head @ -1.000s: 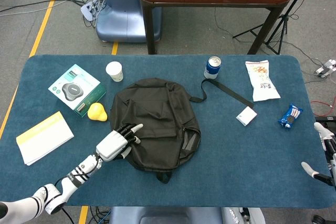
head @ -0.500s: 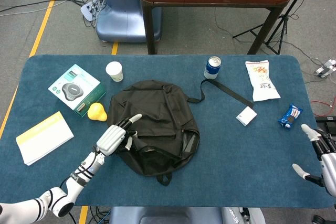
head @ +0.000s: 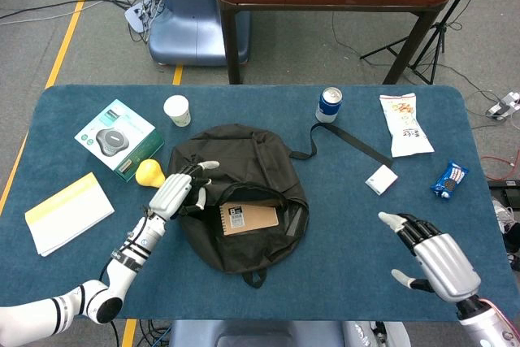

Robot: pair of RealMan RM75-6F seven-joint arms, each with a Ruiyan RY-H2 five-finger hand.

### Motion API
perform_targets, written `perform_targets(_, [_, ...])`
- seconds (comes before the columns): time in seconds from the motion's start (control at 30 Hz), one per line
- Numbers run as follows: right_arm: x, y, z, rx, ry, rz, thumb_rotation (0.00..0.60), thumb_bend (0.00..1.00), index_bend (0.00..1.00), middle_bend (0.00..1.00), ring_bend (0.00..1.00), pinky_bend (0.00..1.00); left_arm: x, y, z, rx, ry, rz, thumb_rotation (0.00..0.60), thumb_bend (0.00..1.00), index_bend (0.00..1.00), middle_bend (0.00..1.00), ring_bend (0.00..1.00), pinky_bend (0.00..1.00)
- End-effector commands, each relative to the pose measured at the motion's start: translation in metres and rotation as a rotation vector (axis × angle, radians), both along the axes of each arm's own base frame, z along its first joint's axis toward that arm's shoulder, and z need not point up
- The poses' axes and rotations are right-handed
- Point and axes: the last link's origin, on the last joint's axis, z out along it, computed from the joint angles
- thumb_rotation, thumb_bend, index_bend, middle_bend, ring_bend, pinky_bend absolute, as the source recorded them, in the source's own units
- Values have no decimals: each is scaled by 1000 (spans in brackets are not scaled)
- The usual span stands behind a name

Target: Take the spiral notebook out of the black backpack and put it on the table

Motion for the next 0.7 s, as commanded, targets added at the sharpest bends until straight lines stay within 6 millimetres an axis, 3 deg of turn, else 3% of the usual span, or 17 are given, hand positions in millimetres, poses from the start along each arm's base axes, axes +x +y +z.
perform_targets(0.03, [20,-10,-17,104,16,75,600,202,127,186,131,278,7,6,6,-5,-10,21,600,689,660,344,258,89])
perform_targets(0.37, [67,-56,-75,320,59,200,600,203,129,196,131,278,13,4,14,-7,-34,63,600,689,650,376,274,103])
perform_targets(0.7, [100,-102,-124,393,99,249,600,202,129,196,131,278,17,2,17,-31,-46,88,600,689,642,376,274,103])
